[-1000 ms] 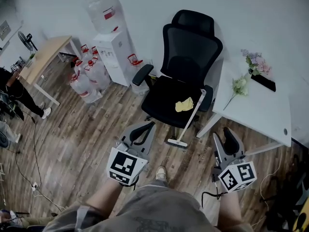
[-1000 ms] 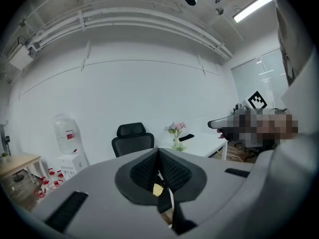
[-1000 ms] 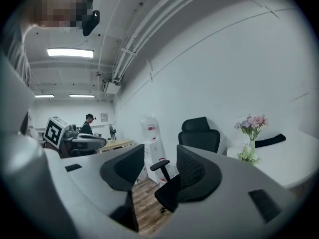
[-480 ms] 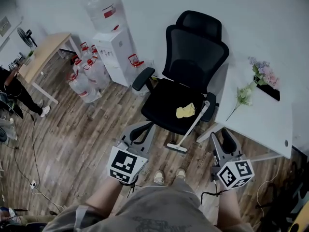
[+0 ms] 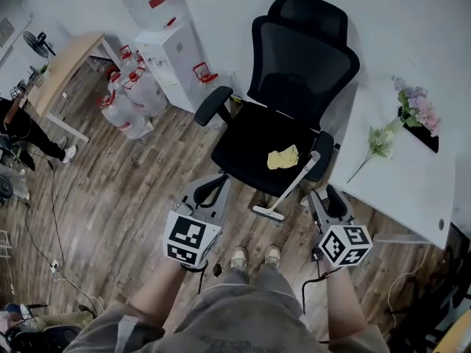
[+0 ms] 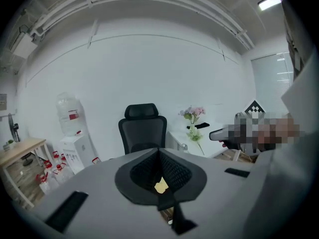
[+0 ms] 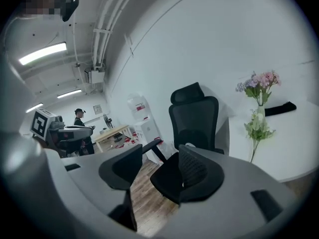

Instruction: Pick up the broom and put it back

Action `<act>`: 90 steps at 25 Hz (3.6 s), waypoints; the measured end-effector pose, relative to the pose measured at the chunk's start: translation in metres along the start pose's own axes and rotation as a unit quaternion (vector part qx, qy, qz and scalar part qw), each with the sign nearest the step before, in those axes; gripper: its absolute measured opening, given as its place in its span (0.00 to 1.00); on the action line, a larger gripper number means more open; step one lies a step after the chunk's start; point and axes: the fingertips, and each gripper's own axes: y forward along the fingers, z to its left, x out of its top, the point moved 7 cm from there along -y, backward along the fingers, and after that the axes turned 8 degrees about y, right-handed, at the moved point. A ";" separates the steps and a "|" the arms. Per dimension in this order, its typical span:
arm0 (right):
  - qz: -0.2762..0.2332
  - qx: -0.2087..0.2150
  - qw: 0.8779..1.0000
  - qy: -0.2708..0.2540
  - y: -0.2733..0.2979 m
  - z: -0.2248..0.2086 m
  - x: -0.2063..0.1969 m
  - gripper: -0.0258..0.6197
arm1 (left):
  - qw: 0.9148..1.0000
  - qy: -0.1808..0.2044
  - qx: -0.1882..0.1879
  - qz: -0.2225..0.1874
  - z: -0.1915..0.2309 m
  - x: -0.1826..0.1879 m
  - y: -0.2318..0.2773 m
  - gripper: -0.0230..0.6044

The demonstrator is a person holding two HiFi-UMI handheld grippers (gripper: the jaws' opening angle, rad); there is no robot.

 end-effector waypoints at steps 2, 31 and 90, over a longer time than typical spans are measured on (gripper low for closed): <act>0.016 -0.010 1.000 0.009 0.017 -0.015 -0.012 0.40 | 1.000 0.003 0.000 0.013 -0.001 -0.007 0.014 0.06; 0.171 -0.064 0.983 0.030 0.194 -0.151 -0.186 0.33 | 0.990 -0.039 -0.003 0.133 -0.013 -0.167 0.148 0.06; 0.105 0.193 0.959 -0.179 0.029 0.135 0.013 0.21 | 0.983 -0.052 0.170 0.045 0.023 -0.034 -0.119 0.06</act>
